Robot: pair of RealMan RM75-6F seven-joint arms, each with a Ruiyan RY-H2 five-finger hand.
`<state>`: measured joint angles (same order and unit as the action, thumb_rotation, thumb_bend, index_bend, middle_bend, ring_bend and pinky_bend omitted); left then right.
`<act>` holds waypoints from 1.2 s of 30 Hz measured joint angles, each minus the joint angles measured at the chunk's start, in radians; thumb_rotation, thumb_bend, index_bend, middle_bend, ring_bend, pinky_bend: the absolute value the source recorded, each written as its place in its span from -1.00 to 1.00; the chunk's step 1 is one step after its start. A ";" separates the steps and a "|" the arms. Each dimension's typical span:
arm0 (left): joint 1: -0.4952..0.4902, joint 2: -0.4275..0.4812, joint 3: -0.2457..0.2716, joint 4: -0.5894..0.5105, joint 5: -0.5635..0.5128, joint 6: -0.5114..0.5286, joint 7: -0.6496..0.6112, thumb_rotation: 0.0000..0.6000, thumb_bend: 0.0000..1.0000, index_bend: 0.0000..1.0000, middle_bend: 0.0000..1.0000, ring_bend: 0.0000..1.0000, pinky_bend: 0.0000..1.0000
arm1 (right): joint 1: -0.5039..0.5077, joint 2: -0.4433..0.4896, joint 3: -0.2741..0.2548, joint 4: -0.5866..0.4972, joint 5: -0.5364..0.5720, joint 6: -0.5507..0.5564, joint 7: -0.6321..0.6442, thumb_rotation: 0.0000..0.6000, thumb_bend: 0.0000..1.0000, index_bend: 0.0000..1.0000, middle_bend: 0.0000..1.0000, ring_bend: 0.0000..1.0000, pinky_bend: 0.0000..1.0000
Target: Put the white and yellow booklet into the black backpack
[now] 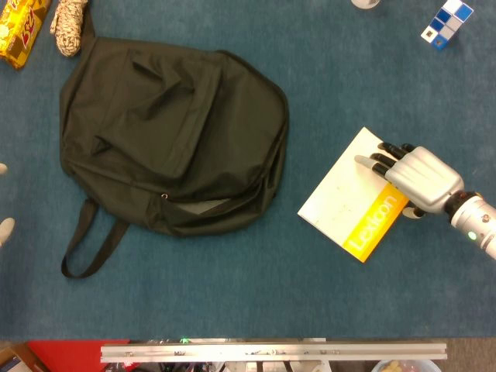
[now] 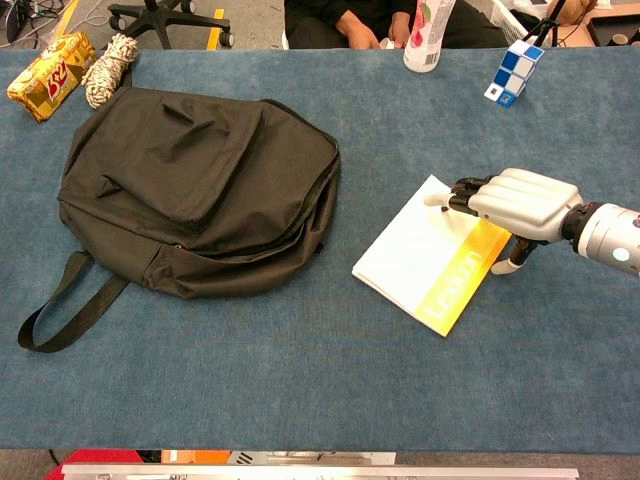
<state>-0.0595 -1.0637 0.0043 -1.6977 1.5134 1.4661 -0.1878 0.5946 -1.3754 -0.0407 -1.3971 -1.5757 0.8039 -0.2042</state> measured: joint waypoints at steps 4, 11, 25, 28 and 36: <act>0.000 0.001 0.001 0.000 0.003 -0.001 0.001 1.00 -0.59 -0.45 -0.54 -0.68 -0.44 | 0.005 0.000 -0.007 0.002 0.000 0.000 -0.005 1.00 -0.84 -0.88 -0.58 -0.78 -0.43; 0.003 0.001 0.001 0.008 -0.003 -0.003 -0.011 1.00 -0.59 -0.45 -0.54 -0.68 -0.44 | 0.001 -0.008 -0.022 0.016 -0.010 0.023 -0.027 1.00 -0.84 -0.88 -0.58 -0.78 -0.43; 0.007 0.002 0.000 0.019 -0.002 -0.001 -0.031 1.00 -0.59 -0.45 -0.54 -0.68 -0.44 | 0.019 -0.036 -0.015 0.035 0.017 0.016 -0.015 1.00 -0.74 -0.88 -0.55 -0.76 -0.41; 0.007 0.004 -0.001 0.018 0.000 0.001 -0.034 1.00 -0.59 -0.45 -0.54 -0.68 -0.44 | 0.026 -0.034 -0.009 0.031 0.023 0.016 0.004 1.00 -0.64 -0.88 -0.52 -0.71 -0.37; 0.006 0.006 -0.001 0.018 -0.001 -0.003 -0.037 1.00 -0.59 -0.45 -0.54 -0.68 -0.44 | 0.041 -0.056 0.001 0.051 0.023 0.024 0.034 1.00 -0.45 -0.79 -0.41 -0.58 -0.23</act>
<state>-0.0534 -1.0581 0.0034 -1.6802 1.5122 1.4632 -0.2253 0.6360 -1.4316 -0.0393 -1.3460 -1.5527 0.8284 -0.1699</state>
